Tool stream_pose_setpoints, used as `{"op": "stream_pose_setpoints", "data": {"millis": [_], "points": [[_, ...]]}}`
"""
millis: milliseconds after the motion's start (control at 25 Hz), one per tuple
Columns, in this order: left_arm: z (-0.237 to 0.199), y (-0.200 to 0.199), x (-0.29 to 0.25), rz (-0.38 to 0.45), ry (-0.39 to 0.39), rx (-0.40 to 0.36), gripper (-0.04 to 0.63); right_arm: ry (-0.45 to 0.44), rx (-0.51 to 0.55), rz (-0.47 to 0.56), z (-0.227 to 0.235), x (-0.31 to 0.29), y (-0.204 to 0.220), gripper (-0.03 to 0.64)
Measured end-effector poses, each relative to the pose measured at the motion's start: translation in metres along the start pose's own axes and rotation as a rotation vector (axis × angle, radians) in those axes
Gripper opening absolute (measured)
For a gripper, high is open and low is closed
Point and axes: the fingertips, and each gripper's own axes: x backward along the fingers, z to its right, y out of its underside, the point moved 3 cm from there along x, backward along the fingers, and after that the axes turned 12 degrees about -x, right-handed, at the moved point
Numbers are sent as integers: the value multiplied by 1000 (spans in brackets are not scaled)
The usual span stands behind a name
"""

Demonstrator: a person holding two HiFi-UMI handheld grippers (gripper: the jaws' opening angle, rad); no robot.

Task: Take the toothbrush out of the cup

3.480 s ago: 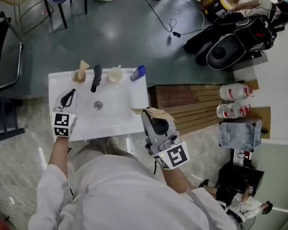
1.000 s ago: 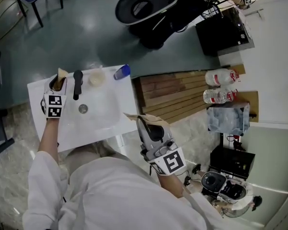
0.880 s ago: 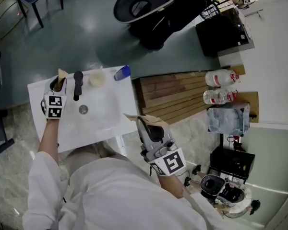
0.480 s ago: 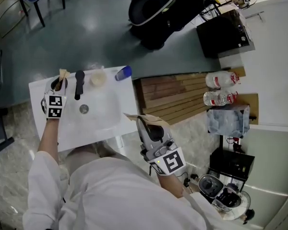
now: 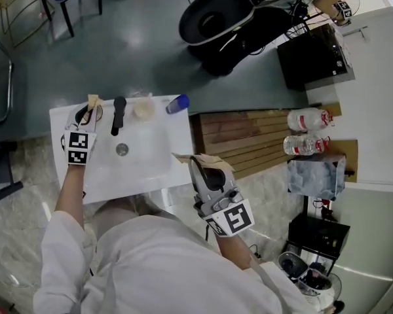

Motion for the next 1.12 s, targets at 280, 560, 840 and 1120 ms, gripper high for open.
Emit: {"op": "stream_pose_setpoints", "data": {"millis": [280, 560, 840, 1120], "points": [[37, -34, 49, 55, -42, 24, 28, -66, 16, 22, 6, 37, 6, 44], [65, -61, 66, 114, -69, 15, 28, -103, 32, 61, 25, 54, 15, 43], [16, -94, 96, 135, -59, 31, 28, -131, 36, 52, 1, 4, -11, 43], [1, -101, 119, 160, -46, 24, 28, -162, 43, 46, -14, -31, -6, 44]]}}
